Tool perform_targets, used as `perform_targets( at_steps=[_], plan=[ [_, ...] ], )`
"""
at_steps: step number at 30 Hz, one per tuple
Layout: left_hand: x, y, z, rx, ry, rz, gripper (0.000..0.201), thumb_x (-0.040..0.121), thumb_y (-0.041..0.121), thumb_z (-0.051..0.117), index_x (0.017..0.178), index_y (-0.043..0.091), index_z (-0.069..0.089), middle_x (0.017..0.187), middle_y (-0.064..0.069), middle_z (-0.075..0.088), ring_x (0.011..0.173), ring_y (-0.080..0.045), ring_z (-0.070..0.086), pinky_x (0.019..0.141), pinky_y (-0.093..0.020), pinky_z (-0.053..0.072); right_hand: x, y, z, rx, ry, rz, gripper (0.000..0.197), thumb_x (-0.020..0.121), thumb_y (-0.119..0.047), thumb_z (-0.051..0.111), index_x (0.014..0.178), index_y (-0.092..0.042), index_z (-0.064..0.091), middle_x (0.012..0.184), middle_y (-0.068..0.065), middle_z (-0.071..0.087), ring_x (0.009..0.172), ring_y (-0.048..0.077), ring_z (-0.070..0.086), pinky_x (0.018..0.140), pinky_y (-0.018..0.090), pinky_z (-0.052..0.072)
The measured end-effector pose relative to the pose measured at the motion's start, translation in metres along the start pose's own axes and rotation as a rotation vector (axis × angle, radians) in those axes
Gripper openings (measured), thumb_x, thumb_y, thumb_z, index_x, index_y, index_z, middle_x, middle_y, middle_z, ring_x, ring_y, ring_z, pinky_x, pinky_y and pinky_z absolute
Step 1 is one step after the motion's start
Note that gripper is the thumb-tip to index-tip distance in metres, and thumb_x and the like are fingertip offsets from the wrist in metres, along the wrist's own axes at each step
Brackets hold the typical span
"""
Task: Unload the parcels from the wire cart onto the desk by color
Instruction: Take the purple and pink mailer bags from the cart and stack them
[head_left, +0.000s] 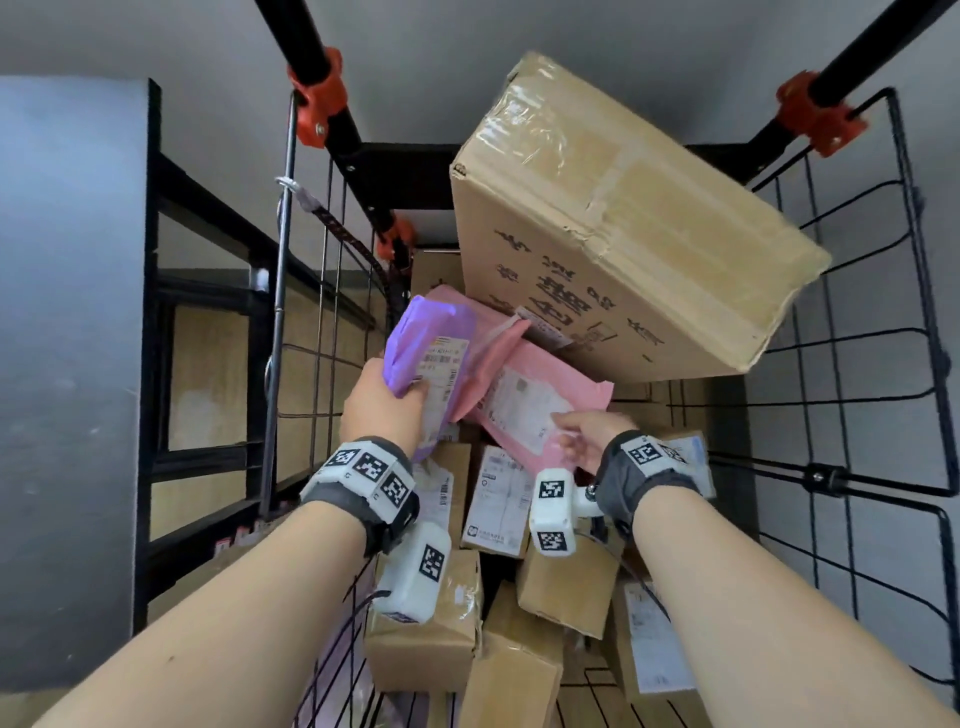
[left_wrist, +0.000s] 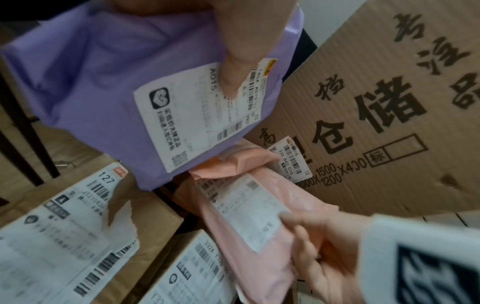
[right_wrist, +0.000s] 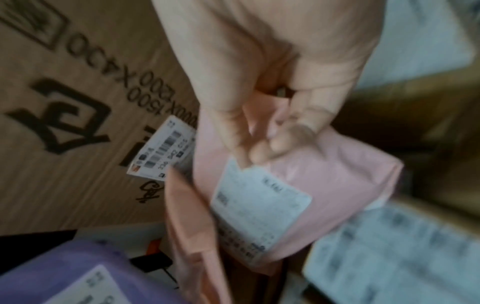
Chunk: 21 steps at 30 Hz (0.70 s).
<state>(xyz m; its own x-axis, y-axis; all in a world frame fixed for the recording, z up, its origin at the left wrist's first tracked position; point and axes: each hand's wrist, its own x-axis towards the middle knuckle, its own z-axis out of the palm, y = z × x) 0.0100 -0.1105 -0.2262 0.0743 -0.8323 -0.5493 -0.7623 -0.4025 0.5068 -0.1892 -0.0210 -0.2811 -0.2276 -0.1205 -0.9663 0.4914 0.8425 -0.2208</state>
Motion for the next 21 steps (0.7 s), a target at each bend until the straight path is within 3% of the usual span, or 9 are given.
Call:
perform_targets(
  at_steps=[2,5,10,14,17,21],
  plan=[
    [-0.007,0.005,-0.003,-0.017,-0.012,0.014,0.029,0.087,0.029,0.057,0.111,0.014,0.053,0.103,-0.011,0.062,0.093,-0.032,0.057,0.074,-0.028,0.039,-0.01,0.011,-0.018,0.056,0.01,0.007,0.011,0.086,-0.01,0.066,0.085,-0.004,0.057,0.055,0.005,0.053,0.028,0.01,0.043,0.03,0.017,0.037],
    [-0.022,0.014,-0.01,-0.028,-0.032,0.042,0.026,0.087,0.029,0.056,0.109,0.015,0.053,0.094,-0.006,0.058,0.081,-0.026,0.051,0.071,-0.027,0.037,-0.034,0.026,-0.042,0.02,0.021,0.024,0.018,0.082,-0.019,0.07,0.079,-0.008,0.056,0.049,0.0,0.044,0.032,0.01,0.034,0.031,0.018,0.028],
    [-0.06,0.033,-0.033,-0.121,-0.011,0.103,0.021,0.088,0.026,0.056,0.105,0.016,0.054,0.091,0.0,0.055,0.08,-0.023,0.049,0.07,-0.026,0.035,-0.089,0.032,-0.063,0.097,-0.007,-0.144,0.015,0.084,-0.013,0.068,0.078,-0.008,0.055,0.056,0.001,0.039,0.032,0.007,0.029,0.03,0.016,0.023],
    [-0.091,0.046,-0.073,-0.231,0.056,0.178,0.022,0.086,0.025,0.059,0.106,0.015,0.058,0.094,-0.002,0.06,0.084,-0.024,0.054,0.074,-0.028,0.04,-0.141,0.029,-0.061,0.139,-0.023,-0.291,0.012,0.084,-0.011,0.066,0.081,-0.006,0.056,0.052,0.0,0.04,0.031,0.006,0.03,0.03,0.016,0.023],
    [-0.109,0.044,-0.115,-0.323,0.14,0.201,0.024,0.083,0.026,0.062,0.106,0.017,0.06,0.099,-0.005,0.065,0.091,-0.028,0.061,0.083,-0.036,0.05,-0.179,0.022,-0.051,0.188,-0.051,-0.372,0.011,0.086,-0.008,0.064,0.08,-0.009,0.054,0.046,-0.003,0.04,0.029,0.004,0.03,0.029,0.016,0.024],
    [-0.131,0.03,-0.178,-0.417,0.272,0.211,0.027,0.081,0.028,0.067,0.105,0.017,0.062,0.103,-0.008,0.068,0.096,-0.029,0.064,0.088,-0.043,0.052,-0.235,0.008,-0.018,0.19,-0.072,-0.482,0.016,0.086,-0.007,0.062,0.073,-0.01,0.054,0.044,-0.004,0.038,0.027,0.004,0.03,0.028,0.014,0.023]
  ],
)
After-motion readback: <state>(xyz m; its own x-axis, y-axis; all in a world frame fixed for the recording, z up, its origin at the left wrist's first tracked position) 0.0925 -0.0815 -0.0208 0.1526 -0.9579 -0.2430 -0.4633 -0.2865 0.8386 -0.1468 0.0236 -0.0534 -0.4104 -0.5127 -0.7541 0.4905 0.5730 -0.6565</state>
